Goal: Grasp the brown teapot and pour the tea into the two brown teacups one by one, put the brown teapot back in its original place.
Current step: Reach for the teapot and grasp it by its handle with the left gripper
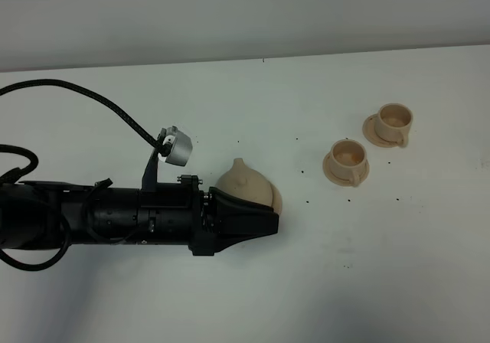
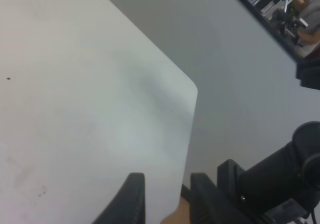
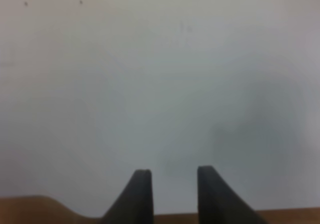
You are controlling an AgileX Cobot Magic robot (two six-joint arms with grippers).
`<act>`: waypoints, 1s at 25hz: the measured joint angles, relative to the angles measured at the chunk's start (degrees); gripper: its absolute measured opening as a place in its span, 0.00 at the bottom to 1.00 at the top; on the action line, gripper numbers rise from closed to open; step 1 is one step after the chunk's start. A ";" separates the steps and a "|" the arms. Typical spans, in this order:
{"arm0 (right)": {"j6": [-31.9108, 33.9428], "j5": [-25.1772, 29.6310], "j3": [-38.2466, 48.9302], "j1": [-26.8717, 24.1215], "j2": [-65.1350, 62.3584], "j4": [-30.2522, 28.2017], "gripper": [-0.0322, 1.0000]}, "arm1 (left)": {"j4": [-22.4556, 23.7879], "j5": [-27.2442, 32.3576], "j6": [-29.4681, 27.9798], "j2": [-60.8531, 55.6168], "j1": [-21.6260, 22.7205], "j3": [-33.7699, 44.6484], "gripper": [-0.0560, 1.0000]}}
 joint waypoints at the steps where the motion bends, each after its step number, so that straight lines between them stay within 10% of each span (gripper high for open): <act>1: 0.00 0.38 0.00 0.00 -1.77 0.00 0.26 | 0.00 -0.55 0.00 0.00 0.00 0.00 0.28; 16: 1.51 2.47 2.74 0.00 -11.43 -1.72 0.26 | -0.07 -23.71 -2.74 -1.39 0.00 -6.61 0.28; 25: 1.26 -5.07 5.08 0.00 -11.43 -0.57 0.26 | 0.04 -35.25 -2.68 -5.25 0.00 -9.46 0.28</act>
